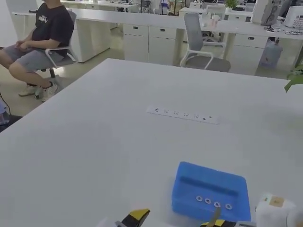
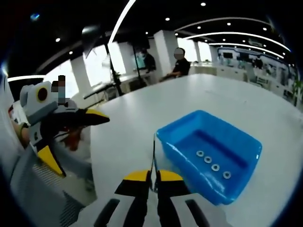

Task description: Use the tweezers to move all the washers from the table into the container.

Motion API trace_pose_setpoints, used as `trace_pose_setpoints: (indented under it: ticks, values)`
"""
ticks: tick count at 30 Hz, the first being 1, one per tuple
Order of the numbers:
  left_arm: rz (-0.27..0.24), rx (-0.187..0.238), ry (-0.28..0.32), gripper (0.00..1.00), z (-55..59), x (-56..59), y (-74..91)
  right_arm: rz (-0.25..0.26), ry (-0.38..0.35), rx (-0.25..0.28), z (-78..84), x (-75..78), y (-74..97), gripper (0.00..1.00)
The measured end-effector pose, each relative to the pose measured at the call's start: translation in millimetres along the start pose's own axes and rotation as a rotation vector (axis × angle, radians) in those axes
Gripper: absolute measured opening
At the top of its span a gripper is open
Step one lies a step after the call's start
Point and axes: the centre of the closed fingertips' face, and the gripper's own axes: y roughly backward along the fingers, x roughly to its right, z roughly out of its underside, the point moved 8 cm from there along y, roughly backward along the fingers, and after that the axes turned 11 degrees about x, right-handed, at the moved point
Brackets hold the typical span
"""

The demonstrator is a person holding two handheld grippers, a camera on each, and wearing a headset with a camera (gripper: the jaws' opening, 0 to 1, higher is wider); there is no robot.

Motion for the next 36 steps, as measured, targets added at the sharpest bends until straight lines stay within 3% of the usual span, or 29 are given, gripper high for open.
trace_pose_setpoints:
  ticks: [4,8,12,16,21,24,26,32,36]
  values:
    - [0.000,0.001,0.000,0.75,-0.6,0.7,-0.1,0.012,-0.014,0.016,-2.4,2.8,-1.4,0.04]
    - [-0.002,0.005,0.000,0.75,-1.0,0.4,-0.1,-0.001,-0.006,-0.014,1.8,1.5,-2.6,0.04]
    - [-0.007,0.009,0.001,0.75,-1.4,0.0,0.0,-0.019,-0.015,-0.007,2.0,-0.3,-3.8,0.04]
    - [-0.008,0.010,0.000,0.75,-1.6,-0.3,-0.1,-0.036,0.025,-0.020,3.1,-5.6,-2.7,0.05]
    - [-0.009,0.011,0.002,0.75,-1.9,-0.2,-0.2,-0.085,0.204,-0.056,4.8,-18.0,-3.0,0.05]
    - [-0.009,0.012,0.001,0.75,-2.6,0.4,-0.2,-0.117,0.355,-0.095,5.1,-29.7,-4.5,0.05]
    - [-0.015,0.014,0.003,0.75,-2.2,-0.6,0.1,-0.113,0.388,-0.111,4.9,-33.6,-6.5,0.05]
    - [-0.007,0.008,0.006,0.75,-1.3,0.0,-0.2,-0.077,0.346,-0.103,3.5,-34.0,-10.6,0.05]
    - [0.005,0.002,0.009,0.74,-0.6,1.1,-0.6,-0.038,0.271,-0.080,2.9,-30.3,-10.8,0.05]
